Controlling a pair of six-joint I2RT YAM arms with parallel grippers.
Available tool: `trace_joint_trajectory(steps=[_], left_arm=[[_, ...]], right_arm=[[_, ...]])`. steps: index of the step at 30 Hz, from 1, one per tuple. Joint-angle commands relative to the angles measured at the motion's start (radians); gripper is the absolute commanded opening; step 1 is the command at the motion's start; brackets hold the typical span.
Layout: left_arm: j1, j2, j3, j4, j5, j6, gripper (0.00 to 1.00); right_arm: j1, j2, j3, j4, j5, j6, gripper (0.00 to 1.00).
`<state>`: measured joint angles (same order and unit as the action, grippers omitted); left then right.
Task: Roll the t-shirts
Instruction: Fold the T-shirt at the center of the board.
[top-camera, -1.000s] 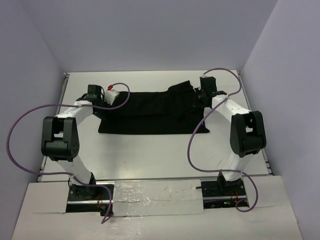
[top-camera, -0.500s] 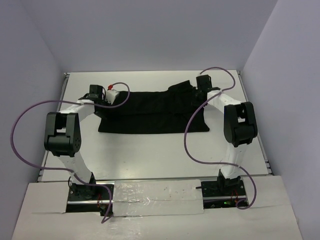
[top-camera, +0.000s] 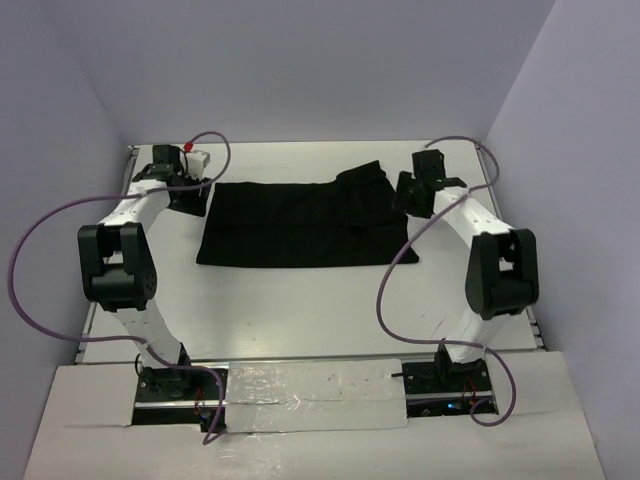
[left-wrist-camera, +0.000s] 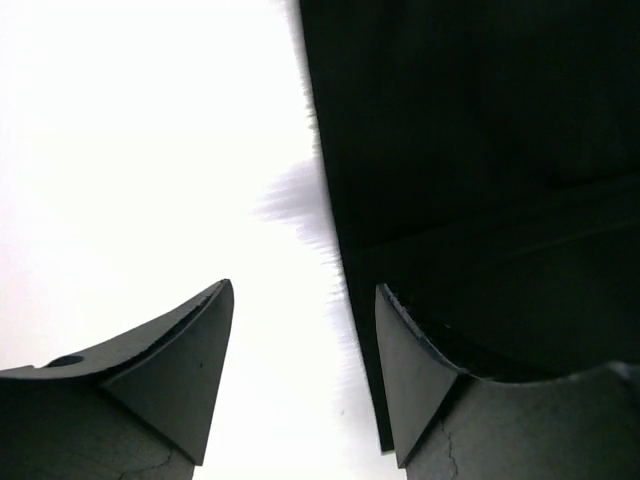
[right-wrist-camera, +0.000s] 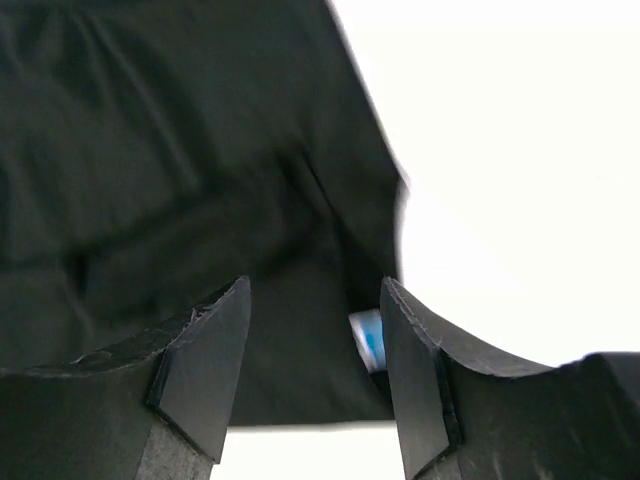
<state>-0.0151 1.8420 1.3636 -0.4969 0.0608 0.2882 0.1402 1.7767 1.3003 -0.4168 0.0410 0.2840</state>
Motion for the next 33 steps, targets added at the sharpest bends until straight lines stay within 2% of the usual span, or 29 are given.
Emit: trace_joint_trajectory(steps=[1, 6, 7, 10, 14, 18, 19, 20, 21, 22, 23, 24, 25, 29, 33], left_arm=[[0.047, -0.044, 0.052, -0.171, 0.088, -0.09, 0.68], [0.047, -0.027, -0.035, -0.19, 0.137, -0.126, 0.68], [0.047, -0.009, -0.053, -0.183, 0.123, -0.136, 0.68], [0.047, 0.031, -0.064, -0.16, 0.116, -0.156, 0.68], [0.046, 0.077, -0.058, -0.138, 0.163, -0.182, 0.68], [0.046, 0.092, -0.072, -0.129, 0.198, -0.192, 0.65], [0.046, 0.089, -0.078, -0.127, 0.204, -0.192, 0.62], [0.044, 0.089, -0.084, -0.127, 0.214, -0.189, 0.55], [0.046, 0.089, -0.087, -0.132, 0.232, -0.179, 0.47], [0.044, 0.089, -0.095, -0.143, 0.24, -0.176, 0.35], [0.044, 0.083, -0.101, -0.143, 0.244, -0.164, 0.13], [0.046, 0.066, -0.118, -0.146, 0.249, -0.152, 0.03], [0.049, 0.056, -0.127, -0.156, 0.247, -0.143, 0.0], [0.082, -0.022, -0.173, -0.232, 0.223, -0.071, 0.0], [0.109, -0.136, -0.251, -0.314, 0.126, 0.02, 0.0]], right_arm=[[-0.059, -0.152, -0.113, -0.08, -0.035, 0.11, 0.62], [-0.082, -0.266, -0.291, -0.102, -0.041, 0.176, 0.66], [-0.097, -0.269, -0.335, -0.087, -0.099, 0.196, 0.66], [-0.168, -0.263, -0.4, -0.037, -0.147, 0.231, 0.65], [-0.174, -0.221, -0.421, 0.033, -0.252, 0.251, 0.64], [-0.174, -0.166, -0.432, 0.068, -0.247, 0.274, 0.59], [-0.174, -0.146, -0.434, 0.078, -0.257, 0.273, 0.55], [-0.174, -0.139, -0.434, 0.079, -0.272, 0.273, 0.49], [-0.174, -0.134, -0.434, 0.076, -0.289, 0.277, 0.31], [-0.174, -0.138, -0.44, 0.069, -0.288, 0.279, 0.22], [-0.174, -0.151, -0.446, 0.061, -0.277, 0.28, 0.09], [-0.174, -0.166, -0.453, 0.05, -0.244, 0.282, 0.03], [-0.175, -0.184, -0.469, 0.021, -0.224, 0.281, 0.0], [-0.175, -0.314, -0.507, -0.071, -0.142, 0.268, 0.0], [-0.175, -0.416, -0.596, -0.138, -0.132, 0.299, 0.0]])
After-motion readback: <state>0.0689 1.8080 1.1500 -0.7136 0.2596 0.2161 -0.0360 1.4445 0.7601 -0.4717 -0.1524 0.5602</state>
